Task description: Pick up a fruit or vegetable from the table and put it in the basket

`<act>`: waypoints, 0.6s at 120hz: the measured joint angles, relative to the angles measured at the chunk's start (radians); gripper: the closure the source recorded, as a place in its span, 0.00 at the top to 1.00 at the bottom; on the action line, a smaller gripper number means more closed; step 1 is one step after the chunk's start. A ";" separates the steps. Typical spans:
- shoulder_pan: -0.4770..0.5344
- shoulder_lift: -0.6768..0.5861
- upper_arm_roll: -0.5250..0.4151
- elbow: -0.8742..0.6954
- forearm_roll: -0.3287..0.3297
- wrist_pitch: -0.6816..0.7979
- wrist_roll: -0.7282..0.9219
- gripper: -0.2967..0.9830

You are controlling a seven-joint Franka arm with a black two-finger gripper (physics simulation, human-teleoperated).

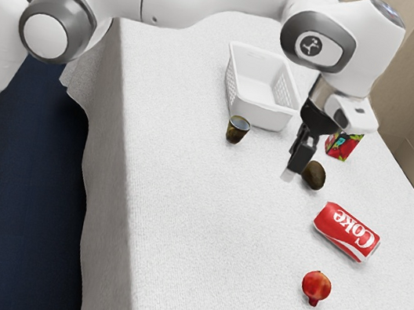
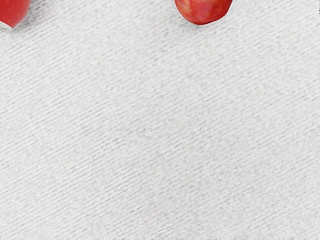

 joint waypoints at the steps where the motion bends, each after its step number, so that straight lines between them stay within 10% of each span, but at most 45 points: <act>1: 0.000 -0.001 0.000 -0.003 0.000 0.001 0.001 0.77; 72: -0.141 0.314 -0.029 0.263 0.014 0.202 0.075 0.77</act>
